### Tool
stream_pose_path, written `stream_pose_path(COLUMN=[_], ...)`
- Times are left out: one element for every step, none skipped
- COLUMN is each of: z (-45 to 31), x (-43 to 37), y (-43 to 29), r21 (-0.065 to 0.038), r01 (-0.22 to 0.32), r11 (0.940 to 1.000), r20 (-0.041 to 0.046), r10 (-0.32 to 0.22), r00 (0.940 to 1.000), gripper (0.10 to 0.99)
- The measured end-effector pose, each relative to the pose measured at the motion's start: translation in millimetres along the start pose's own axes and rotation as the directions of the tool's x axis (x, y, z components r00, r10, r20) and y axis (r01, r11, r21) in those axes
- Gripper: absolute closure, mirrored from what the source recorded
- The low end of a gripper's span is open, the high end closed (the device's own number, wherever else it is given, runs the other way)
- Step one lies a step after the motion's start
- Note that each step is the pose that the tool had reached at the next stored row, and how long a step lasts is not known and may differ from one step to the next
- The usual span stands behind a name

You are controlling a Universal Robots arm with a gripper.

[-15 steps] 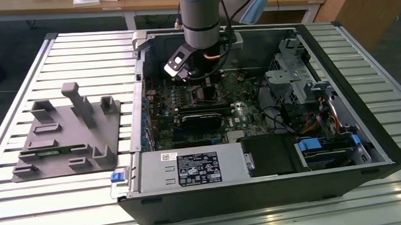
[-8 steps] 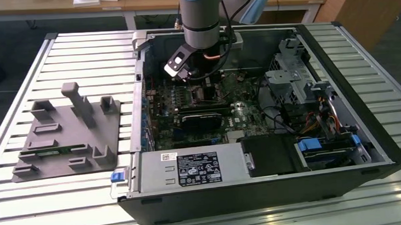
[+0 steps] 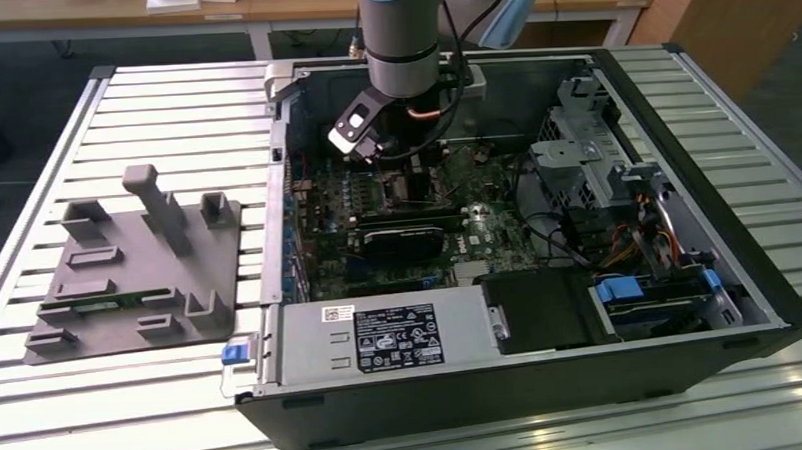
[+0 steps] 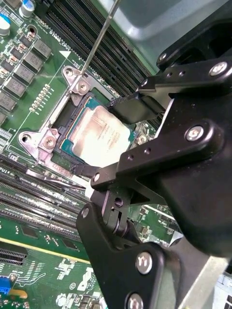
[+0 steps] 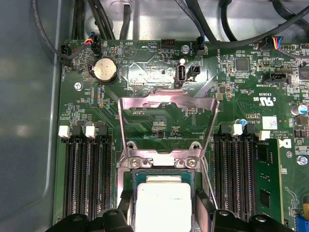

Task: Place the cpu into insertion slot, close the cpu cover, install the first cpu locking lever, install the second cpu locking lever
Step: 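Place the cpu into insertion slot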

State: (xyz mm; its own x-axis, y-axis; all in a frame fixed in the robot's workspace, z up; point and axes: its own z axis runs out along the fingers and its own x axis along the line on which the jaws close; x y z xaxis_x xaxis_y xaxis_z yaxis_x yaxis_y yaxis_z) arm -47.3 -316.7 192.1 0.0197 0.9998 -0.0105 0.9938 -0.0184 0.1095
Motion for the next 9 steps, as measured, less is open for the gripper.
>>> stream_pose_path(z=[0.0,0.0,-0.1,-0.6,-1.5,-2.8,-4.6,-6.7,-9.0], x=[0.1,0.2,0.3,0.2,0.2,0.2,0.2,0.2,0.2], y=[0.1,0.1,0.1,0.1,0.2,0.3,0.5,0.8,1.0], r21=[0.000,0.000,0.000,0.000,0.000,0.000,0.000,0.000,0.000], r01=[0.000,0.000,0.000,0.000,0.000,0.000,0.000,0.000,0.000], r11=[1.0000,1.0000,1.0000,1.0000,1.0000,1.0000,1.0000,1.0000,1.0000], r20=[0.0001,0.0001,0.0000,0.0004,0.0003,0.0002,0.0001,0.0001,0.0001], r10=[0.000,0.000,0.000,0.000,0.000,0.000,0.000,0.000,0.000], r00=[1.0000,1.0000,1.0000,1.0000,1.0000,1.0000,1.0000,1.0000,1.0000], gripper=[0.471,0.471,0.471,0.471,0.471,0.471,0.471,0.471,0.471])
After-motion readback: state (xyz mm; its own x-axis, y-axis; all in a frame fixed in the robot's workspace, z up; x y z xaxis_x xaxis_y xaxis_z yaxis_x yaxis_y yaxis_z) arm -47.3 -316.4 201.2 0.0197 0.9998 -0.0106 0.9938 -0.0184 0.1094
